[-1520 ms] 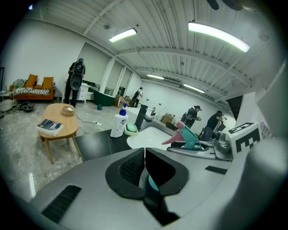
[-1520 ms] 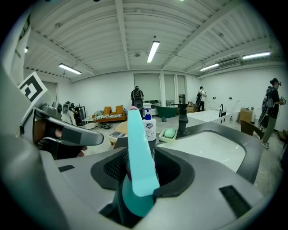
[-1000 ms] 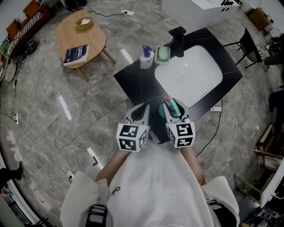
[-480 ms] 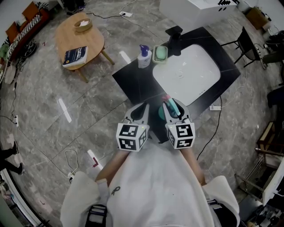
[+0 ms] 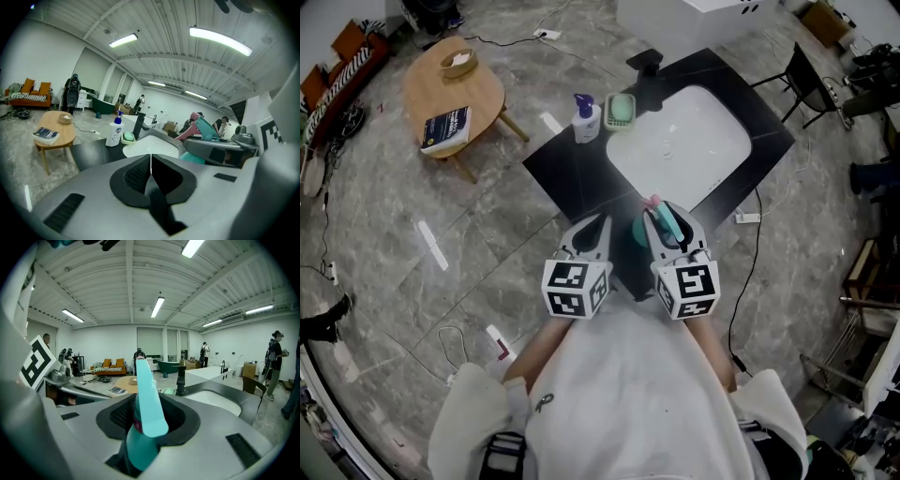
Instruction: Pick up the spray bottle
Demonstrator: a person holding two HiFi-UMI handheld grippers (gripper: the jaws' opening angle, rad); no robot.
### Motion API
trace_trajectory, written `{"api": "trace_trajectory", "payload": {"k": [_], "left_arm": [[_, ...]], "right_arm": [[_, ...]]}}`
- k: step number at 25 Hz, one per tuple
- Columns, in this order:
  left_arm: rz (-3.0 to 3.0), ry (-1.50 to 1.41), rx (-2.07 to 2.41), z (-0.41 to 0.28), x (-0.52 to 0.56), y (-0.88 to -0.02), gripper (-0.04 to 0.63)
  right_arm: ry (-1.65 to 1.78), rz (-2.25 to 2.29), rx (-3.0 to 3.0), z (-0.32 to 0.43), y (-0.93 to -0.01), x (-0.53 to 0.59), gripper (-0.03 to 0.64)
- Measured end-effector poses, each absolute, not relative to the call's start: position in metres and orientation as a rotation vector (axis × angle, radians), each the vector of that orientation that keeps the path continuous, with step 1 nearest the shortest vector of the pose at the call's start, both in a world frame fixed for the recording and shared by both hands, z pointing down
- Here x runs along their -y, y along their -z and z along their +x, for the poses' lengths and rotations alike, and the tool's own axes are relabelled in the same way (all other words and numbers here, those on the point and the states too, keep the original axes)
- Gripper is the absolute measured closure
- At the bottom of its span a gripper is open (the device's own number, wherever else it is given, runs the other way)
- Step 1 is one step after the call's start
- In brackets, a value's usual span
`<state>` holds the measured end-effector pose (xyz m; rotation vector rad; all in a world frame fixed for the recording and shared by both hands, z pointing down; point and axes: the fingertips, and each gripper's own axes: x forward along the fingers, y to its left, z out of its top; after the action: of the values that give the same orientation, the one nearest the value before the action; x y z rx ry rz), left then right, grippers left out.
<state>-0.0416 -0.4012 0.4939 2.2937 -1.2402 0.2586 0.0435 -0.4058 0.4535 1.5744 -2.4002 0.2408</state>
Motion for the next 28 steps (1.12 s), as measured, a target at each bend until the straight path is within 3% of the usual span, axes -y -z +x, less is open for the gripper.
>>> {"api": "trace_trajectory", "payload": {"k": [28], "left_arm": [[2.478, -0.185, 1.292, -0.045, 0.409, -0.453, 0.566]], "right_arm": [[-0.202, 1.681, 2.405, 0.046, -0.417, 0.404, 0.471]]}}
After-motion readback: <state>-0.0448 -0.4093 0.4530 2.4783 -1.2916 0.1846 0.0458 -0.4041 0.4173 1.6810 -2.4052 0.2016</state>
